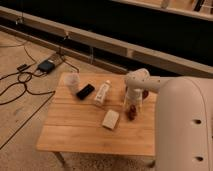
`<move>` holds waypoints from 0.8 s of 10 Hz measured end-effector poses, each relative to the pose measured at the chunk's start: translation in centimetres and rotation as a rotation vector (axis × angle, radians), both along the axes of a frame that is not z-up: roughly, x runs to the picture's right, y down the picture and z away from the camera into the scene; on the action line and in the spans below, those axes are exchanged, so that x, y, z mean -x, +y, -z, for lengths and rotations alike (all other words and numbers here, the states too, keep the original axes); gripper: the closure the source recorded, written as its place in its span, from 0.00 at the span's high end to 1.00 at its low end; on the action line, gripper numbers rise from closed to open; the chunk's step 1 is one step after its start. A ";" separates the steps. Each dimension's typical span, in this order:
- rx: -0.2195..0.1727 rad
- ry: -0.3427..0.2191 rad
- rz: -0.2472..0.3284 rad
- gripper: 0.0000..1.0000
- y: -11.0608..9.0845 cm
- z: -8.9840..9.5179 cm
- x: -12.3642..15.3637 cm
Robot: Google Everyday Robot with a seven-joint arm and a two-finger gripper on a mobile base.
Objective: Place the pepper in the ceramic cup
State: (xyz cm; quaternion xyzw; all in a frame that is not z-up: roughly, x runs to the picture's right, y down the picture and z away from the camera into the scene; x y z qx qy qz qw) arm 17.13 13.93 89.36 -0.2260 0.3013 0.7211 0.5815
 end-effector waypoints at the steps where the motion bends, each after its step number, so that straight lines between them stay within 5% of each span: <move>1: -0.001 0.000 0.000 0.49 0.0 -0.1 0.0; 5: 0.020 -0.020 -0.016 0.07 0.2 0.4 0.7; 8: 0.011 -0.066 -0.017 0.00 -0.9 2.1 2.8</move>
